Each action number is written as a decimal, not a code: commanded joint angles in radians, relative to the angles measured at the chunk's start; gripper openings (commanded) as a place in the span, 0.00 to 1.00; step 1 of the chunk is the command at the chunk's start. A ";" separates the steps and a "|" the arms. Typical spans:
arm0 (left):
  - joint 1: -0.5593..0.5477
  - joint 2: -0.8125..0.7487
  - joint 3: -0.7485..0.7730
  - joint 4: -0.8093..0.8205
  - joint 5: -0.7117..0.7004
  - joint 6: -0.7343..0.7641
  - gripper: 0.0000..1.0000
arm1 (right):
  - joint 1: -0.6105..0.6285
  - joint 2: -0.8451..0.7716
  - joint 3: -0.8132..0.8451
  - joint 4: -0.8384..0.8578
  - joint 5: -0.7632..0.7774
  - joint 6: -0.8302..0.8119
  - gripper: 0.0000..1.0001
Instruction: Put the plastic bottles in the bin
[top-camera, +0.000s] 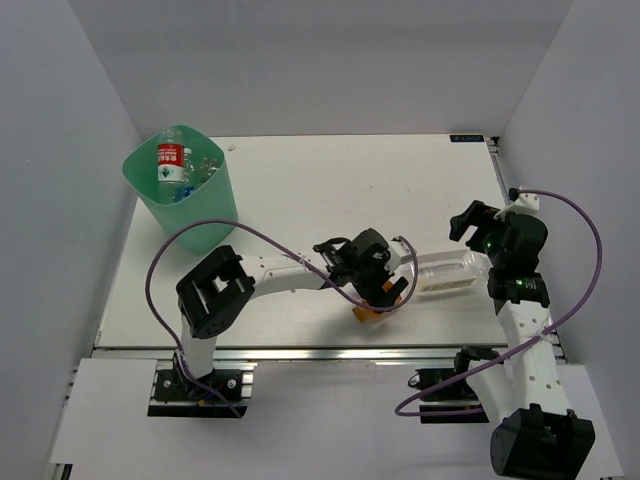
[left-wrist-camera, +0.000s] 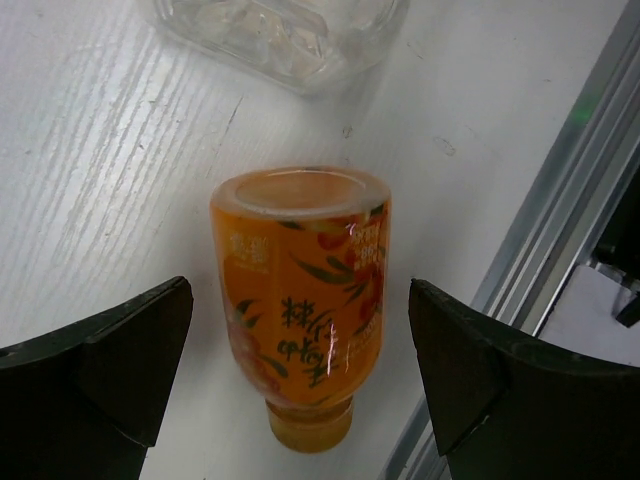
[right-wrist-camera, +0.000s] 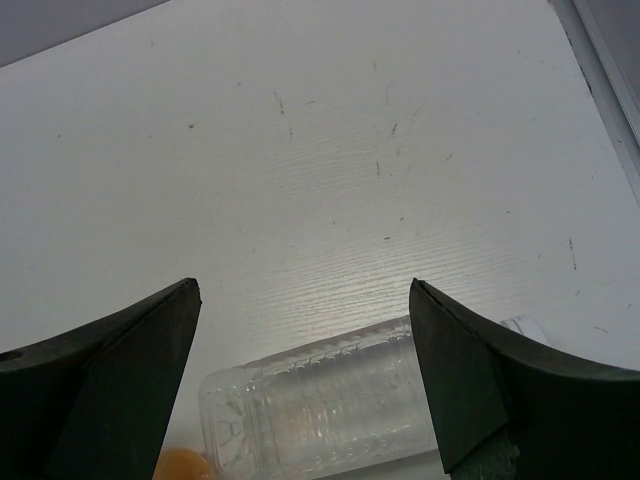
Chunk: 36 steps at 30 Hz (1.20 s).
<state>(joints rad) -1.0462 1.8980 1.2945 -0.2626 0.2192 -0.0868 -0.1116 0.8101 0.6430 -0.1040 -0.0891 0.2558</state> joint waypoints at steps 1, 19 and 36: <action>-0.029 0.025 0.063 -0.029 -0.043 0.021 0.98 | -0.010 -0.017 -0.005 0.033 -0.015 0.008 0.89; 0.514 -0.500 0.129 -0.196 -0.869 -0.100 0.28 | -0.022 -0.032 -0.006 0.049 -0.028 -0.013 0.89; 1.084 -0.507 0.295 -0.293 -0.862 -0.280 0.56 | -0.059 0.038 0.009 -0.002 0.070 0.016 0.89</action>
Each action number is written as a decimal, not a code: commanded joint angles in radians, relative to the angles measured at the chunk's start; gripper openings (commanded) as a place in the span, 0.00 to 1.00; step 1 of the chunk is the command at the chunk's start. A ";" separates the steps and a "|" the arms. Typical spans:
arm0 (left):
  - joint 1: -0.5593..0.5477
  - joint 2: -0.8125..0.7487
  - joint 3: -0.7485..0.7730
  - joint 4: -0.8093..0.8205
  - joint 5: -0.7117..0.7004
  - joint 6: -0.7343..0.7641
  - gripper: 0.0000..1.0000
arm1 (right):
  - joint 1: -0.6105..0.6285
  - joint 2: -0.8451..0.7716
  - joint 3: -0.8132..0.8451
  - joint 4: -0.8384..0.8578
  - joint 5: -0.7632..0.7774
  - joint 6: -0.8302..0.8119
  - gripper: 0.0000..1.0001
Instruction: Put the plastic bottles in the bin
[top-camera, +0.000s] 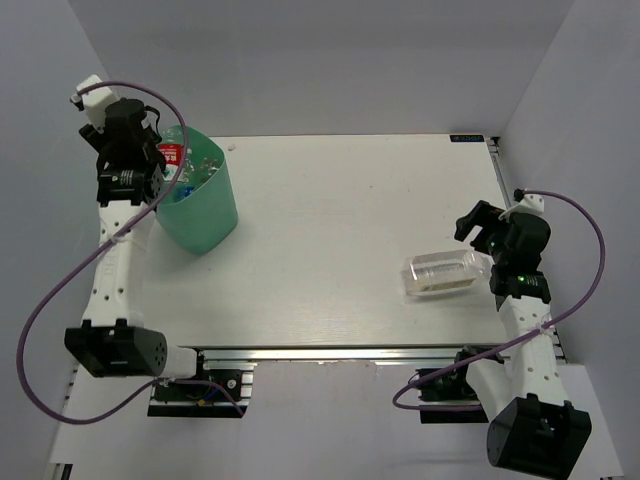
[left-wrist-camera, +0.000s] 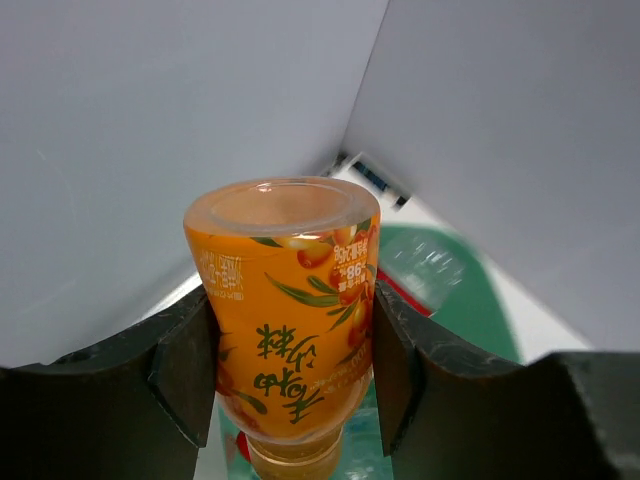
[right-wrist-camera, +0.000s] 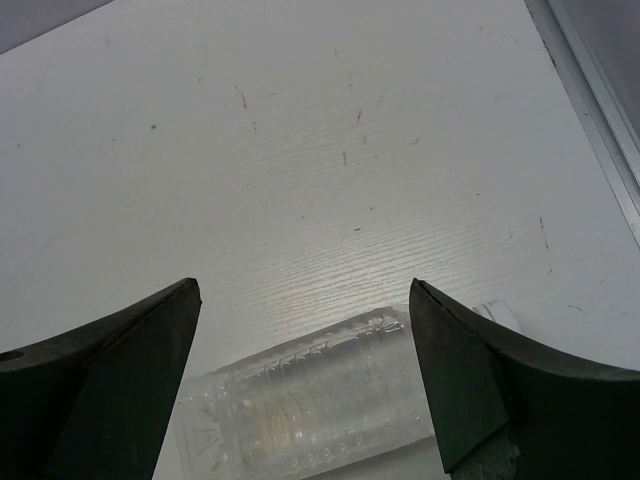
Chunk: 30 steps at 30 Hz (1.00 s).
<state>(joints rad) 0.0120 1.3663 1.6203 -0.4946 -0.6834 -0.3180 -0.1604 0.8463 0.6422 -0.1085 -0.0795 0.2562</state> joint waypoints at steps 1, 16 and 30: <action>0.031 0.039 -0.037 -0.062 0.047 -0.055 0.60 | -0.014 0.002 0.010 -0.017 0.075 0.046 0.89; 0.036 0.018 -0.053 -0.012 0.249 -0.055 0.98 | -0.117 0.068 0.028 -0.226 0.196 0.224 0.89; 0.032 -0.256 -0.376 0.278 0.740 -0.053 0.98 | -0.277 0.407 0.062 -0.022 0.007 0.376 0.89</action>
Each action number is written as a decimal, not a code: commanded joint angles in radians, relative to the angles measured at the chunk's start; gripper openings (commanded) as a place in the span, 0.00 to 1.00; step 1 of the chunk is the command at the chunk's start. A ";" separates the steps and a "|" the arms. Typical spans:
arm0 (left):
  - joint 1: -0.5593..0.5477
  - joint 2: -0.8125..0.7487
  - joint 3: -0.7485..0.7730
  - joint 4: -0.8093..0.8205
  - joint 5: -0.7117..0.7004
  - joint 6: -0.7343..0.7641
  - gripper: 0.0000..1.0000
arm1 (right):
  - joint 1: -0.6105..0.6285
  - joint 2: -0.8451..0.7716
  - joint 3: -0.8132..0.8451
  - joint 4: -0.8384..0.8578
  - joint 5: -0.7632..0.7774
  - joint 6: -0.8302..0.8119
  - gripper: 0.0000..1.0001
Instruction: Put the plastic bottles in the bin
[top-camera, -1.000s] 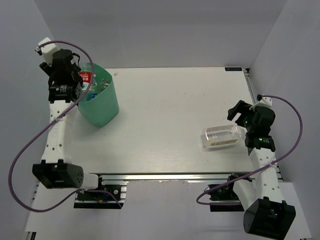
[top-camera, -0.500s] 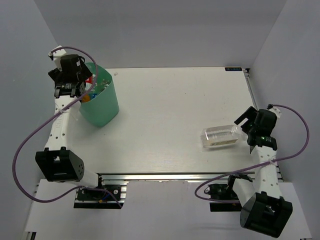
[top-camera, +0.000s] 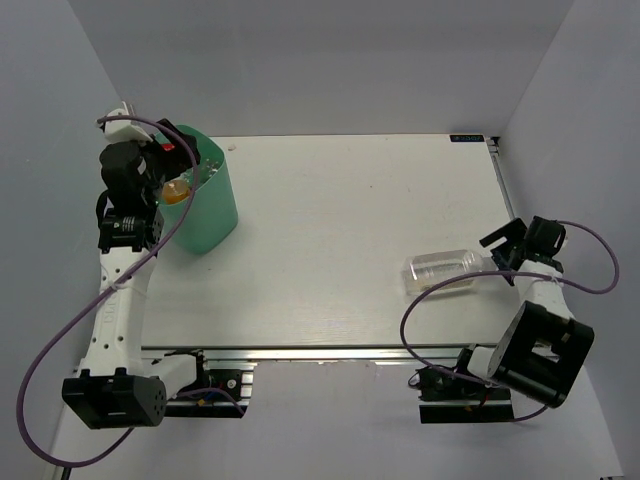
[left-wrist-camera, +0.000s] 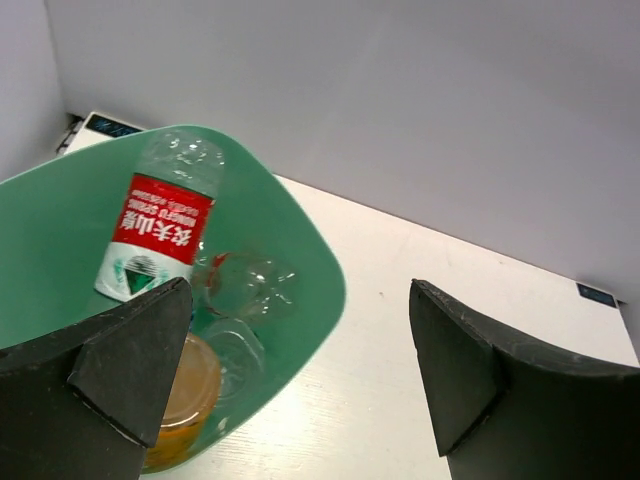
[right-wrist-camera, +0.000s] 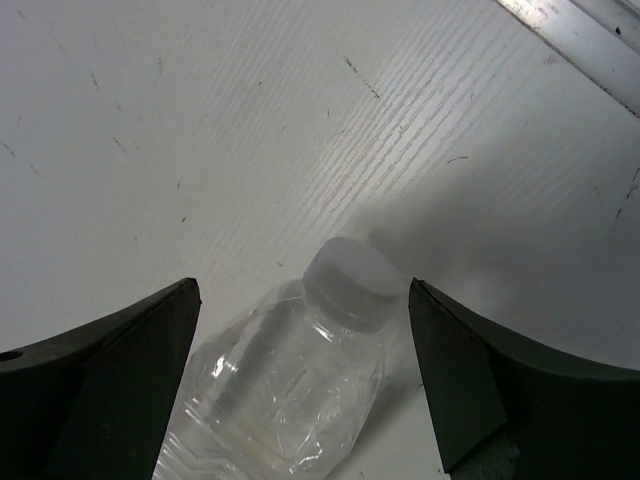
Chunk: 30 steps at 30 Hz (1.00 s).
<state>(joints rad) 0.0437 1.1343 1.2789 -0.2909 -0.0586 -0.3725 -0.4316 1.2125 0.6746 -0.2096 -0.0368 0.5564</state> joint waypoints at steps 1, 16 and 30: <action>0.002 -0.028 -0.038 0.075 0.115 0.003 0.98 | -0.004 0.065 0.020 0.091 -0.038 0.101 0.89; 0.001 -0.024 -0.030 0.067 0.147 -0.009 0.98 | 0.093 0.271 -0.055 0.245 0.077 0.111 0.76; -0.066 0.015 -0.032 0.125 0.423 -0.019 0.98 | 0.218 0.055 -0.041 0.458 -0.157 -0.197 0.00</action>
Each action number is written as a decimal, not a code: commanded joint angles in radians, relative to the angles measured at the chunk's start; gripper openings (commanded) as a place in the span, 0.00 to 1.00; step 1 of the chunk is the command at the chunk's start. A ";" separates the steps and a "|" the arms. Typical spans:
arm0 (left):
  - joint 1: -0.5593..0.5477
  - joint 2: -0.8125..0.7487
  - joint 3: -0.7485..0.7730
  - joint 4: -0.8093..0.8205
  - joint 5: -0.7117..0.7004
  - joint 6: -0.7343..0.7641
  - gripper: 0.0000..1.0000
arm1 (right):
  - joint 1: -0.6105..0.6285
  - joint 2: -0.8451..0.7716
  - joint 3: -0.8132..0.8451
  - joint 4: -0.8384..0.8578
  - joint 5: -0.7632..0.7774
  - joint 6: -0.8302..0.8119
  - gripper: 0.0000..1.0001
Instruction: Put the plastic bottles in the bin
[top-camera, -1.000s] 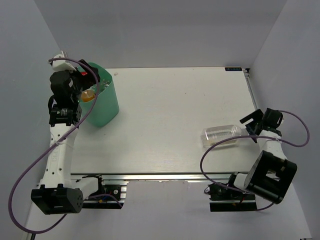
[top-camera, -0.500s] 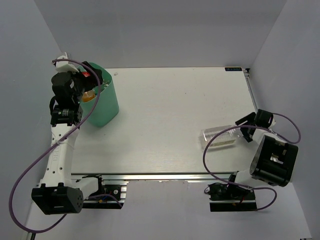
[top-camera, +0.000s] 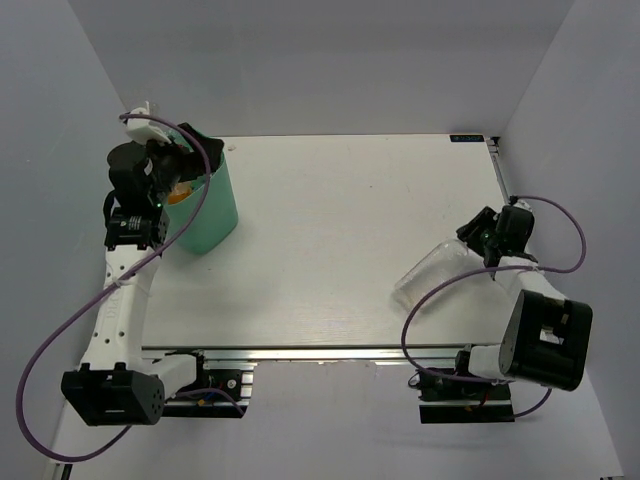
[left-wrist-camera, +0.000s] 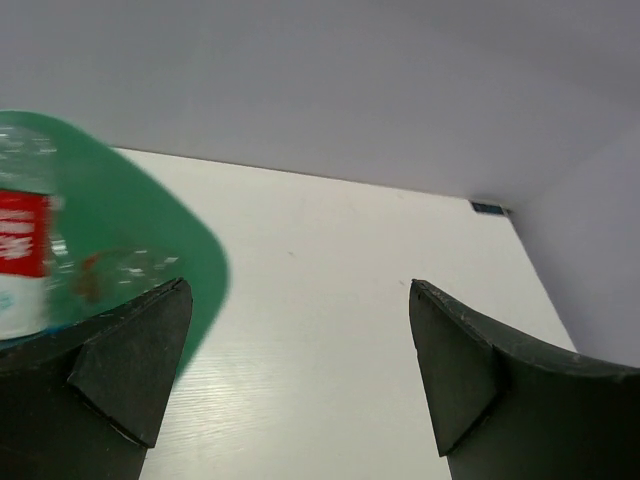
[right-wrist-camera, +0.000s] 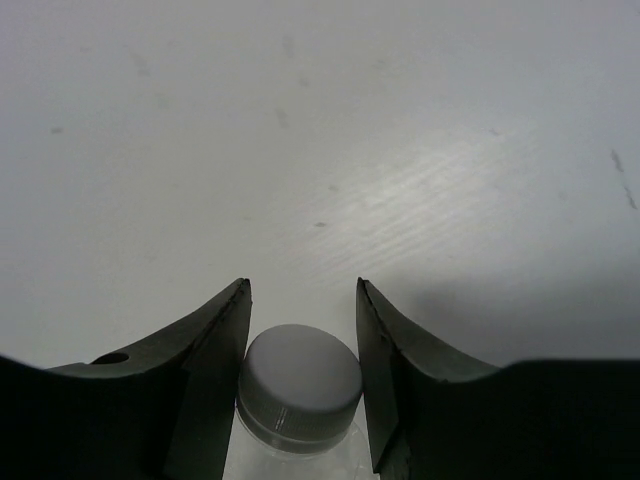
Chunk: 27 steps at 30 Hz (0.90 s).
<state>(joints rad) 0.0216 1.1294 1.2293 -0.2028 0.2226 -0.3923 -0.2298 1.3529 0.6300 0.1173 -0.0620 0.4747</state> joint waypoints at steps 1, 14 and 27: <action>-0.072 0.044 0.019 0.040 0.168 0.012 0.98 | 0.021 -0.106 -0.004 0.159 -0.230 -0.123 0.00; -0.456 0.305 0.029 0.206 0.622 0.104 0.98 | 0.213 -0.328 0.020 0.619 -0.834 -0.084 0.00; -0.686 0.409 0.026 0.440 0.387 0.006 0.98 | 0.543 -0.310 0.192 0.332 -0.207 0.041 0.00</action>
<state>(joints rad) -0.6571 1.5326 1.2331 0.1055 0.7002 -0.3107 0.2562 1.0412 0.7639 0.5190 -0.5007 0.4900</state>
